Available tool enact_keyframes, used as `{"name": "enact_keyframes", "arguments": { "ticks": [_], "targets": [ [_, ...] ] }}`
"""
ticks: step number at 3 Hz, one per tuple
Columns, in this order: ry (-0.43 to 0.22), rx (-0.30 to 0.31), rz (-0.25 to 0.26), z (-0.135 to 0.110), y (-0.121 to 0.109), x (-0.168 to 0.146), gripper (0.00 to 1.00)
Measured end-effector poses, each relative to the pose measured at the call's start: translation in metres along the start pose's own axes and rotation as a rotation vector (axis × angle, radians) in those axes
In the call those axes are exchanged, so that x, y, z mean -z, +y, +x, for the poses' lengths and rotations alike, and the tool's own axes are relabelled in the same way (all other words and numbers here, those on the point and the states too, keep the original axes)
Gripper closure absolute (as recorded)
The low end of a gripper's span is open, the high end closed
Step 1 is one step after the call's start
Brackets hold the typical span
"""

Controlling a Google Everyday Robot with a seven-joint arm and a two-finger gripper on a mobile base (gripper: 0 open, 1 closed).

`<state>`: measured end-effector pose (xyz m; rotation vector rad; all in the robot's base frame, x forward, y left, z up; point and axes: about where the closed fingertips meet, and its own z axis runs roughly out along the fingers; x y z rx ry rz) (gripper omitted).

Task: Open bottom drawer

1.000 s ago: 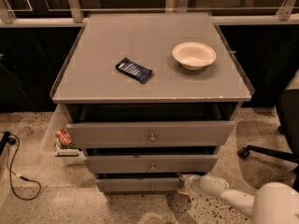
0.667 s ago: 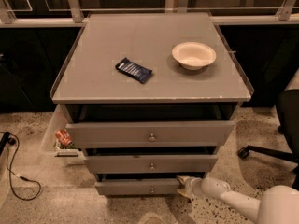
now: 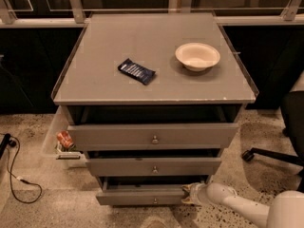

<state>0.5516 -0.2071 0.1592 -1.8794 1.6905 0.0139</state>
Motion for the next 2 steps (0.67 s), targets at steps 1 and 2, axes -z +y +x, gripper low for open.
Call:
{"name": "enact_keyframes", "arguments": {
  "ticks": [1,2],
  "targets": [
    [0.0,0.0,0.0,0.0,0.0,0.0,0.63],
    [0.0,0.0,0.0,0.0,0.0001,-0.0001,0.39]
  ]
}}
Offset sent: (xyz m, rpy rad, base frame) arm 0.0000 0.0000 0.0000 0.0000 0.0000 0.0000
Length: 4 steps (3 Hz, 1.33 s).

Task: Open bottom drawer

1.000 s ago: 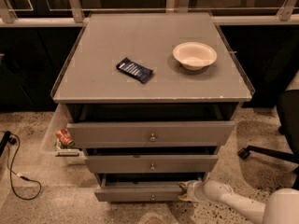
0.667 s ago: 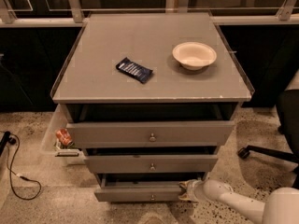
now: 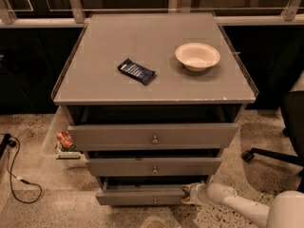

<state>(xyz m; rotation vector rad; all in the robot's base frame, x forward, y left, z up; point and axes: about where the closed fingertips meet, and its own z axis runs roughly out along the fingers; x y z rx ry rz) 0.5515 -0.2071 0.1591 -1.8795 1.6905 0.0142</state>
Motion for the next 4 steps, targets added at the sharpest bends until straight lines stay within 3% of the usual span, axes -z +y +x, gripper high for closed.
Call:
{"name": "enact_keyframes", "arguments": {
  "ticks": [1,2,3,4],
  "targets": [
    [-0.022,-0.001,-0.022,-0.001,0.013,-0.007,0.16],
    [-0.041,-0.017,-0.03,-0.002,0.022,-0.007,0.19],
    [-0.067,-0.039,-0.055,0.0,0.043,-0.002,0.42],
    [-0.067,-0.039,-0.055,-0.003,0.04,0.003,0.65]
  ]
}}
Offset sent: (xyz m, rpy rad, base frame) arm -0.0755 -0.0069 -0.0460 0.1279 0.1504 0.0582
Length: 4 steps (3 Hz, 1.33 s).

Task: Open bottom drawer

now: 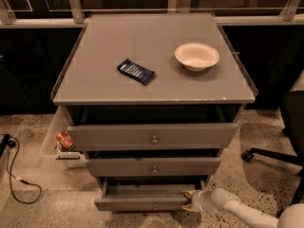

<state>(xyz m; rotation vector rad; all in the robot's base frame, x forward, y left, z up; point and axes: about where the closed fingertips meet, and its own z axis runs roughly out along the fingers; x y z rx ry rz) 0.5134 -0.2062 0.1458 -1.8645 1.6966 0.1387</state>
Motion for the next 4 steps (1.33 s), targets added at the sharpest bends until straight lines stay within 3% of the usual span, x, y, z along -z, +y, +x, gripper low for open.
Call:
{"name": "enact_keyframes", "arguments": {
  "ticks": [1,2,3,4],
  "targets": [
    [0.0,0.0,0.0,-0.0019,-0.0014,0.0033,0.89],
    [-0.011,0.015,-0.001,-0.0074,-0.0027,0.0109,1.0],
    [-0.011,0.015,-0.001,-0.0075,-0.0027,0.0109,0.86],
    [-0.011,0.015,-0.001,-0.0075,-0.0026,0.0108,0.63]
  ]
}}
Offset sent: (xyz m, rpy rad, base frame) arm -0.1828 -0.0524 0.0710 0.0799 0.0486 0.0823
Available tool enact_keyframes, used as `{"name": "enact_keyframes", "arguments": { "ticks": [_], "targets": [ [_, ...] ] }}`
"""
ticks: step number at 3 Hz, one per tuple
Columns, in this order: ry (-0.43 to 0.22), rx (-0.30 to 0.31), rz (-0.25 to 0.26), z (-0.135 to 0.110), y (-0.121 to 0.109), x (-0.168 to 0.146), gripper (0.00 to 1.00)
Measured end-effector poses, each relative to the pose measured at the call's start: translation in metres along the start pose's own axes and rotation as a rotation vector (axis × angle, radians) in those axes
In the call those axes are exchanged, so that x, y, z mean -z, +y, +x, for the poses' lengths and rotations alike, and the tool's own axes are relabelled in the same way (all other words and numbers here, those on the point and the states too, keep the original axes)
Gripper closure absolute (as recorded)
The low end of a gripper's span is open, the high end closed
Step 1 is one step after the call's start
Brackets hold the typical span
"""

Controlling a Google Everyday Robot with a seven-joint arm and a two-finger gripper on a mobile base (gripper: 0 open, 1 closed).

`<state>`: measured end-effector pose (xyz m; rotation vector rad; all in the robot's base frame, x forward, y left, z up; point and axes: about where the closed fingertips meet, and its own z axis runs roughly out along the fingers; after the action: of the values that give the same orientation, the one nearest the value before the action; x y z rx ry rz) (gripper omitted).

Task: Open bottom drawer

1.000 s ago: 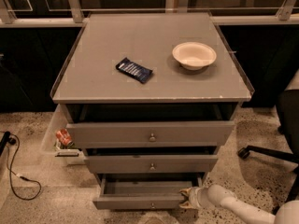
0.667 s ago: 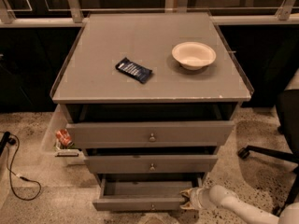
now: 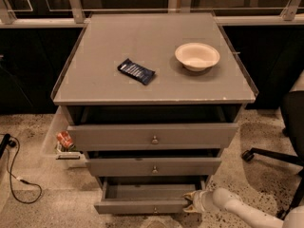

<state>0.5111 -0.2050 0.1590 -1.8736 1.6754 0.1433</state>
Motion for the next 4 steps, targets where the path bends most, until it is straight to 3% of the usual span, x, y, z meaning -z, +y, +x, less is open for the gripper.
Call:
{"name": "enact_keyframes", "arguments": {
  "ticks": [1,2,4],
  "targets": [
    [-0.011,-0.018,-0.01,0.003,0.0,-0.003,0.39],
    [-0.076,-0.072,-0.015,0.01,0.013,-0.001,0.43],
    [-0.091,-0.083,-0.02,0.013,0.021,0.008,0.89]
  ]
}}
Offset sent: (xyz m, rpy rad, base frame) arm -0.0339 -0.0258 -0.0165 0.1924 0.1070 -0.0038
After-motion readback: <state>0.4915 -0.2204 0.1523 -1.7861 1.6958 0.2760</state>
